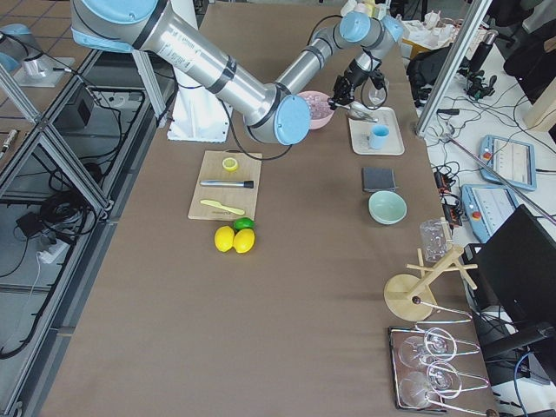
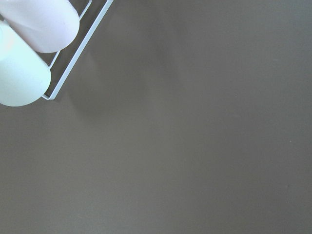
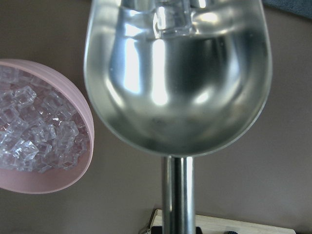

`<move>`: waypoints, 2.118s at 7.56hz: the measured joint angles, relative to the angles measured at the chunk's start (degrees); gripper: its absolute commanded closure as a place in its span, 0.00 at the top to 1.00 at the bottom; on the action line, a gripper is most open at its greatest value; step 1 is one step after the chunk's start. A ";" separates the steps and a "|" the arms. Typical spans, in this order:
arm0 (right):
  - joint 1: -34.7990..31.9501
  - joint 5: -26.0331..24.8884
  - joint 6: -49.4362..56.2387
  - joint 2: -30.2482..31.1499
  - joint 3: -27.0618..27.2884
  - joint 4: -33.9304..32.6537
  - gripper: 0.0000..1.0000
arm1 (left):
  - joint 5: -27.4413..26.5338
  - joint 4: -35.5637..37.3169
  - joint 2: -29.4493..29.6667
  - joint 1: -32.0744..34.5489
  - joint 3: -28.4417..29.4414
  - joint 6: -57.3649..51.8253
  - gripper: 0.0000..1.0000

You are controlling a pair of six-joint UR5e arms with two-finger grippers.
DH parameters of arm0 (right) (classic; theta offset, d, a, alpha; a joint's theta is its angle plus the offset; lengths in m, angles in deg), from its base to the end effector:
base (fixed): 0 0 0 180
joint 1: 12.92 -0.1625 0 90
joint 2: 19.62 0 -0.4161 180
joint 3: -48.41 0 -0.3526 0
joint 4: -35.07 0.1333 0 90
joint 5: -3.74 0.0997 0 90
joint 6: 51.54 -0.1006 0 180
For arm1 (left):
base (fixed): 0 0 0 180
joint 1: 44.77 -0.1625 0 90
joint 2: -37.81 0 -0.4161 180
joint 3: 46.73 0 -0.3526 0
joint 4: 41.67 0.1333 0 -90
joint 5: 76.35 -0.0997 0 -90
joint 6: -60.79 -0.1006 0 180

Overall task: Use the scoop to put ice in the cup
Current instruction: 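Tilt the scoop over the blue cup to pour the ice with the right gripper, then carry the empty scoop back to its spot beside the cutting board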

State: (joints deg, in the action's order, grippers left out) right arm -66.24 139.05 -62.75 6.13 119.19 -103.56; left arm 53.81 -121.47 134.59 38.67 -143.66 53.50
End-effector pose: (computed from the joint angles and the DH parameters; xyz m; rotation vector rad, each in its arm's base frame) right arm -0.3800 -0.6136 0.1707 -0.3779 -0.7032 -0.3960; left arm -0.0113 -0.5005 0.5628 0.0634 0.7023 0.2531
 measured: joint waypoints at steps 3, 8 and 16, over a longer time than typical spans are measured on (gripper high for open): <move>-0.90 -0.42 4.22 -3.10 -6.48 -0.76 0.00 | 0.91 -2.40 -2.05 0.26 0.22 0.11 0.98; -3.33 -0.62 8.94 -8.29 -15.29 -0.77 0.00 | 2.43 -2.82 -3.07 0.49 0.81 0.07 0.98; -12.87 -5.69 8.10 15.41 16.69 -1.26 0.00 | 2.32 -2.77 -3.07 0.43 2.39 0.31 0.98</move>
State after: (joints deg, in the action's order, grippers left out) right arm -79.12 133.36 -54.65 21.54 135.88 -104.83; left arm 56.14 -124.24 131.52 39.10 -141.27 53.80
